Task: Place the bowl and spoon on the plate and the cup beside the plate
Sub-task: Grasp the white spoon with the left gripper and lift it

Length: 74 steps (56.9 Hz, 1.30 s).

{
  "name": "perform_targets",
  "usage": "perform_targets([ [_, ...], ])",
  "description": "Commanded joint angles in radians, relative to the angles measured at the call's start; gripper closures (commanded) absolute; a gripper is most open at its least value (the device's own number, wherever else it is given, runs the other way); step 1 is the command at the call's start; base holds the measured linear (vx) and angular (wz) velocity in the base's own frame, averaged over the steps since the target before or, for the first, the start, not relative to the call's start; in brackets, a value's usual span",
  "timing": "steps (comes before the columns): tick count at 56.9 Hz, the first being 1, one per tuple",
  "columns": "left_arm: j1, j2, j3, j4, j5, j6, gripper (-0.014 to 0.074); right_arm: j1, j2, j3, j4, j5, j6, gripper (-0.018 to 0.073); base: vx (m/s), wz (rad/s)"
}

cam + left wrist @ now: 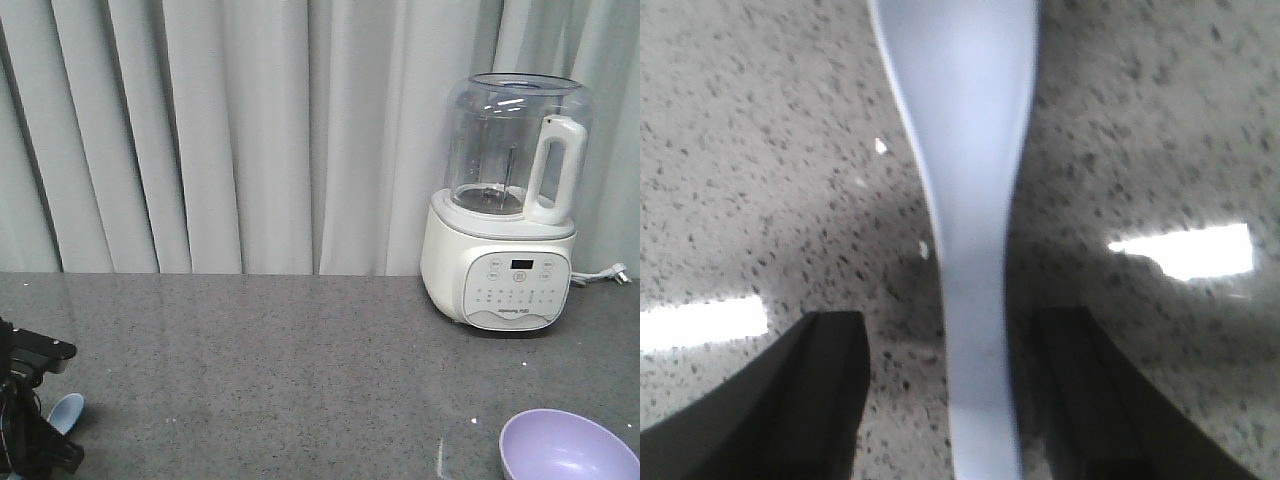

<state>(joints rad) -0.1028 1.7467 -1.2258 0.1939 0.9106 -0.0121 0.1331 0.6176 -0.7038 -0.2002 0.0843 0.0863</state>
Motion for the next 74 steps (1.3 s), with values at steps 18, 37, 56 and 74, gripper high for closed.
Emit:
perform_targets([
  [18,0.052,0.036,-0.06,-0.299,-0.02,0.22,0.0258,0.0,0.005,-0.029,-0.01,-0.1,-0.003,0.0009,0.0,0.0],
  [37,0.047,0.013,-0.095,-0.365,-0.003,0.22,0.0604,0.0,0.005,-0.029,-0.008,-0.103,0.002,0.0009,0.0,0.0],
  [56,-0.007,-0.286,-0.157,-0.483,-0.106,0.294,0.0596,-0.001,0.087,-0.132,0.105,0.388,0.058,0.0025,0.0,0.0],
  [74,-0.044,-0.552,-0.116,-0.5,-0.18,0.318,0.0596,-0.003,0.414,-0.285,0.104,0.675,0.114,0.003,0.0,0.0],
])
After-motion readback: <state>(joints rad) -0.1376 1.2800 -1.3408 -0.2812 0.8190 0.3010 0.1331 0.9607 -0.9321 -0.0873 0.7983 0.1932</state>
